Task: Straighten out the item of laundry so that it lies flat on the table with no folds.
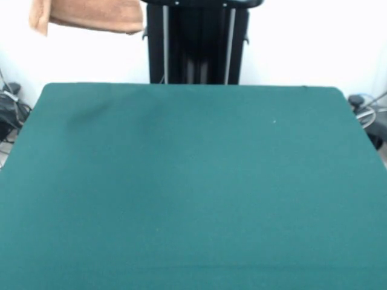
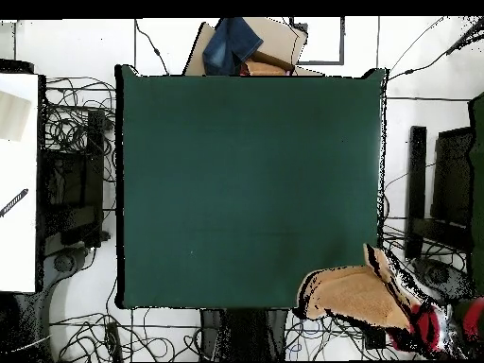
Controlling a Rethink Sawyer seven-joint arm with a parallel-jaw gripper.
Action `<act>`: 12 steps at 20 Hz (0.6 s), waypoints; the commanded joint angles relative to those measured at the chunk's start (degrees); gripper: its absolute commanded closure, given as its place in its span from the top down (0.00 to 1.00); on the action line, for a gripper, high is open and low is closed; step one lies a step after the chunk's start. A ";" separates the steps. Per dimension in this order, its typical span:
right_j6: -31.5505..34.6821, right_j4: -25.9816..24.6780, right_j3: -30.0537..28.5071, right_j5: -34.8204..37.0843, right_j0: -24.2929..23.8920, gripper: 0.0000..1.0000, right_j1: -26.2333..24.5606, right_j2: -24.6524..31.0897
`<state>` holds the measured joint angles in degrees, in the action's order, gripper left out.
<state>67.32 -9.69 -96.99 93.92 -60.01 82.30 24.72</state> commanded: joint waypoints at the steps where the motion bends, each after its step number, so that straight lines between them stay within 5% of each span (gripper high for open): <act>1: -8.69 0.83 -9.00 -12.57 3.52 0.00 -2.60 0.57; 7: -10.02 0.78 -15.30 -25.41 2.43 0.00 -8.69 0.75; 12: -10.52 1.31 -18.64 -29.96 1.39 0.00 -8.89 0.90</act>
<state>67.32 -9.67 -103.93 66.50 -58.67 77.16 24.73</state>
